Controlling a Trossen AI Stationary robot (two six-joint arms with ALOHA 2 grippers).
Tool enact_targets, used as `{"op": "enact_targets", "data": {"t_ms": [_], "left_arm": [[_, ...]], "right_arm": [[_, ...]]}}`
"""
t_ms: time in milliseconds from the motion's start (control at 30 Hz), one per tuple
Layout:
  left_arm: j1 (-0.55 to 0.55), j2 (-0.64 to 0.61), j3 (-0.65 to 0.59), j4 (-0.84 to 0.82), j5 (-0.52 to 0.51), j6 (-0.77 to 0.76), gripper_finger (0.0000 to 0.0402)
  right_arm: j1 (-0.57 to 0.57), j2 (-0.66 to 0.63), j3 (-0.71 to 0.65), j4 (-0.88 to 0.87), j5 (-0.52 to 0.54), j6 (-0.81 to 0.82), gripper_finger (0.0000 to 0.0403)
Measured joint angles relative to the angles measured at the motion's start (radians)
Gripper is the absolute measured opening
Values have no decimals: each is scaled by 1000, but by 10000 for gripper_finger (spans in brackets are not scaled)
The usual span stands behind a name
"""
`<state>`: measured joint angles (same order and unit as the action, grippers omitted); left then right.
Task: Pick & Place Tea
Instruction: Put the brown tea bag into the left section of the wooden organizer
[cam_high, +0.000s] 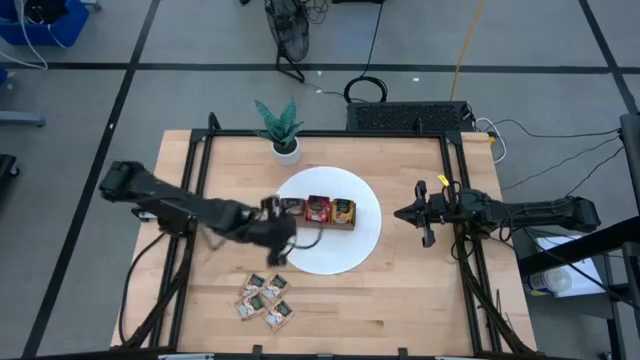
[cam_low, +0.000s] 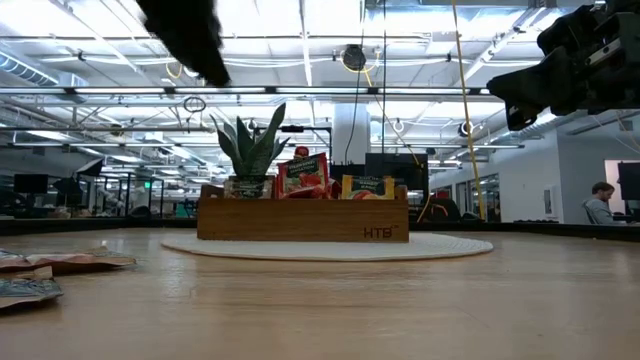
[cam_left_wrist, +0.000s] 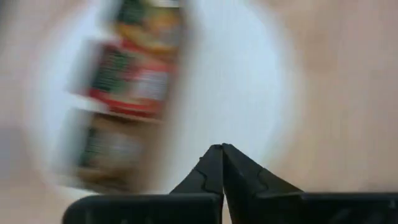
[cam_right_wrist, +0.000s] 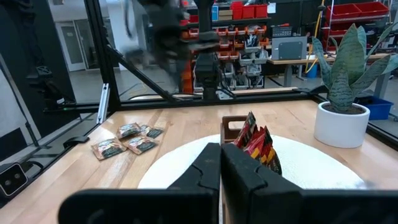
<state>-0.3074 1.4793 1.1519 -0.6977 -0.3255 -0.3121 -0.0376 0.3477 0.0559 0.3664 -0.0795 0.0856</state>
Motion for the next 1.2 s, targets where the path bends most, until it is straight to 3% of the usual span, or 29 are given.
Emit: {"op": "enact_targets", "data": {"t_ms": [100,267,400,533,700,867,1200], "left_arm": [[-73,-44,-1,3,128,-230,32],[-211,-10,-5,-133,143,-529,113],[-315,64,-6,-69,240,-615,189],[-398,139,-5,-74,275,-750,235],[-477,221,-6,-87,302,-964,256],[-519,271,-6,-101,311,-1078,258],[-525,320,-6,-172,386,-1138,253]], "right_arm": [[0,1,0,-2,0,0,4],[0,0,0,2,0,0,4],[0,1,0,0,0,0,4],[0,0,0,2,0,0,4],[0,0,0,1,0,0,4],[0,0,0,1,0,0,4],[0,0,0,2,0,0,4]]}}
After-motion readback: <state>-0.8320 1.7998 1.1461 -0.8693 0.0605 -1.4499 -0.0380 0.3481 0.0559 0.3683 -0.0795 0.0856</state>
